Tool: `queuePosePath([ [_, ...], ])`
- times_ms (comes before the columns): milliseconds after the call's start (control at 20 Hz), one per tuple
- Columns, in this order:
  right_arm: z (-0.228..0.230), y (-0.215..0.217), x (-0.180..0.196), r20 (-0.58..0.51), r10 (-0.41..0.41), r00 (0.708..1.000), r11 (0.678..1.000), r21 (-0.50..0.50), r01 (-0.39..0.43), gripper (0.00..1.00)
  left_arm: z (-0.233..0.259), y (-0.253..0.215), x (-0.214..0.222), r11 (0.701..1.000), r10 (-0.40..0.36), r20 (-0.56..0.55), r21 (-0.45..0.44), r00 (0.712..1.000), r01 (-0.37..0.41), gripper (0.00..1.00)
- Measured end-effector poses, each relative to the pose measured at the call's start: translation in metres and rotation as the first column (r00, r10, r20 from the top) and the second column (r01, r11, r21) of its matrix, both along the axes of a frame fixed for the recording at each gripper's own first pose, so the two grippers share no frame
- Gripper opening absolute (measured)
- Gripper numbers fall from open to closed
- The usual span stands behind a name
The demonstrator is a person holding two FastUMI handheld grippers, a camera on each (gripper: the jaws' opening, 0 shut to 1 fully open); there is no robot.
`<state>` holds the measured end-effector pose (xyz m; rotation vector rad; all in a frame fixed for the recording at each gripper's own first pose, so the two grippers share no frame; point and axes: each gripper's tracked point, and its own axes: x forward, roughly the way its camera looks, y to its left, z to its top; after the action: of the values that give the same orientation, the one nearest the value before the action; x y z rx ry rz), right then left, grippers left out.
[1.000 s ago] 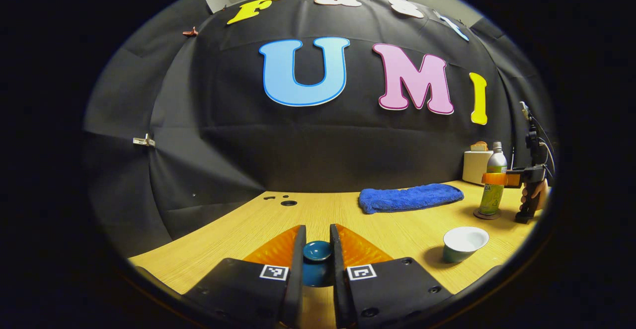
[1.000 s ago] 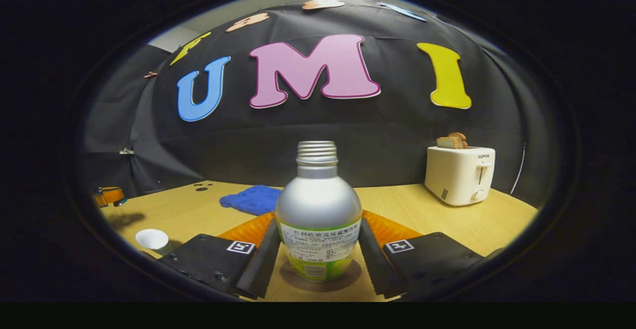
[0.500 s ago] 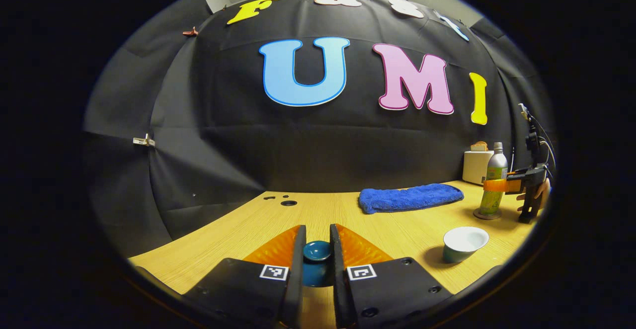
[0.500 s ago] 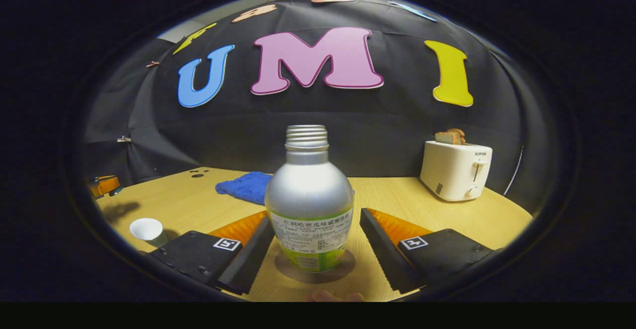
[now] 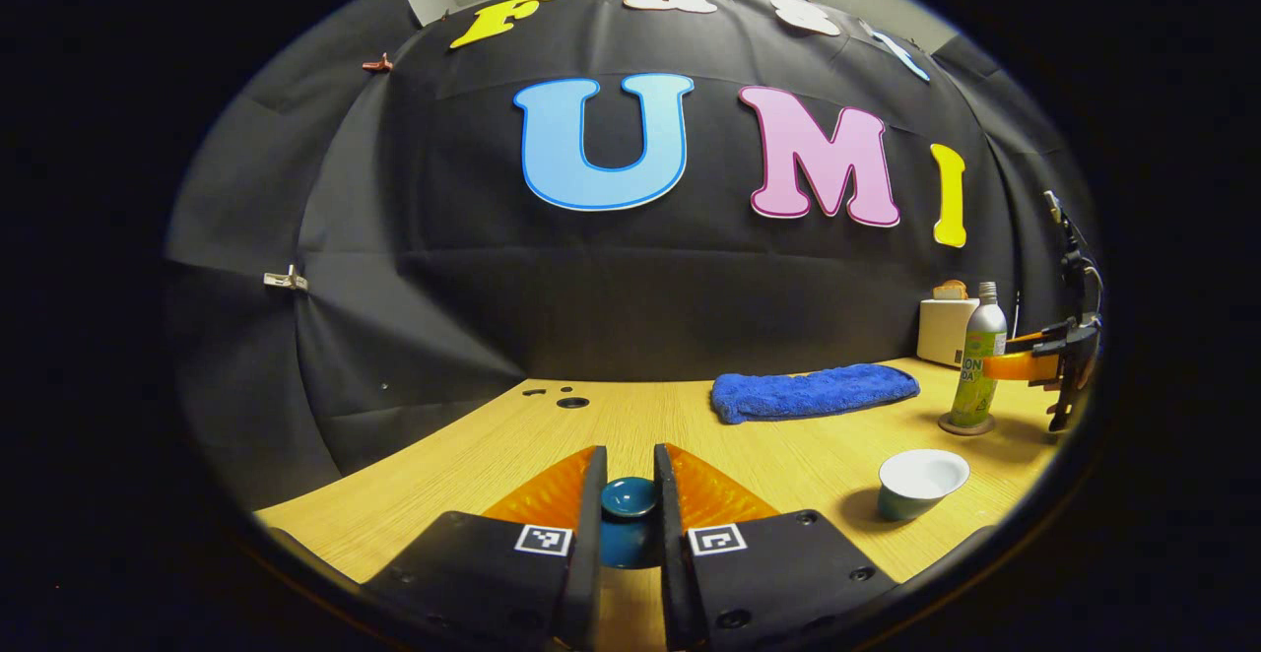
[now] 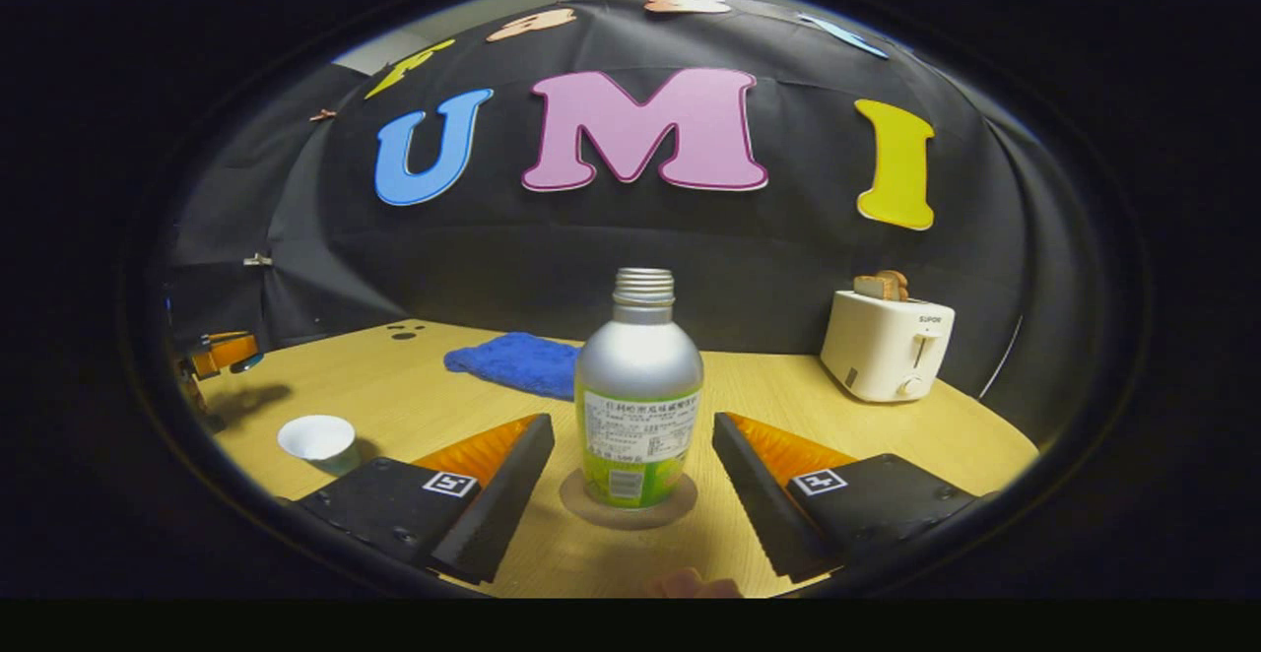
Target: Open the teacup lid with one hand, grasp the water bottle and pour water into the teacup with the other hand; after pouring, place the water bottle on the coaster and then close the teacup lid.
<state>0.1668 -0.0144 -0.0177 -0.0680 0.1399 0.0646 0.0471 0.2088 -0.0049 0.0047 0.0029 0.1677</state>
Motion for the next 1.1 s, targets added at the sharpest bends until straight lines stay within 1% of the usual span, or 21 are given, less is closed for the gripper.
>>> queuePosePath([
  [100,0.002,-0.001,-0.015,0.008,-0.007,1.0,1.0,-0.005,0.007,0.98,0.0,0.0,0.0,1.0,0.0,0.0,0.0,1.0,0.0,0.29],
  [300,0.009,0.001,-0.048,0.036,-0.011,0.999,1.0,0.001,0.011,0.98,0.0,0.0,0.0,1.0,0.001,0.0,0.0,1.0,-0.001,0.29],
  [500,0.016,0.007,-0.077,0.085,-0.004,0.996,1.0,-0.026,0.006,0.98,0.001,0.002,0.0,1.0,0.009,0.001,0.001,1.0,-0.009,0.29],
  [600,0.016,0.013,-0.088,0.094,0.007,0.996,1.0,-0.004,-0.006,0.98,-0.001,0.001,-0.001,1.0,0.011,-0.001,-0.001,1.0,-0.011,0.29],
  [700,0.013,0.018,-0.097,0.093,0.015,0.996,1.0,0.026,-0.018,0.98,0.0,-0.002,-0.003,1.0,0.006,-0.001,-0.001,1.0,-0.006,0.29],
  [800,0.008,0.019,-0.102,0.096,0.016,0.995,1.0,0.023,-0.018,0.98,0.0,-0.008,-0.003,1.0,-0.009,0.0,0.0,1.0,0.009,0.29],
  [900,-0.001,0.011,-0.104,0.084,-0.005,0.996,1.0,0.013,0.004,0.98,0.0,-0.01,-0.005,1.0,-0.018,-0.001,-0.002,1.0,0.018,0.29],
  [1000,-0.002,0.008,-0.106,0.073,-0.007,0.997,0.999,0.041,0.004,0.98,0.0,-0.014,-0.004,0.999,-0.037,0.0,0.0,0.999,0.037,0.29],
  [1100,0.002,0.003,-0.109,0.092,-0.025,0.995,0.998,0.054,0.02,0.98,0.0,-0.02,-0.003,0.998,-0.057,-0.001,0.008,0.998,0.057,0.29],
])
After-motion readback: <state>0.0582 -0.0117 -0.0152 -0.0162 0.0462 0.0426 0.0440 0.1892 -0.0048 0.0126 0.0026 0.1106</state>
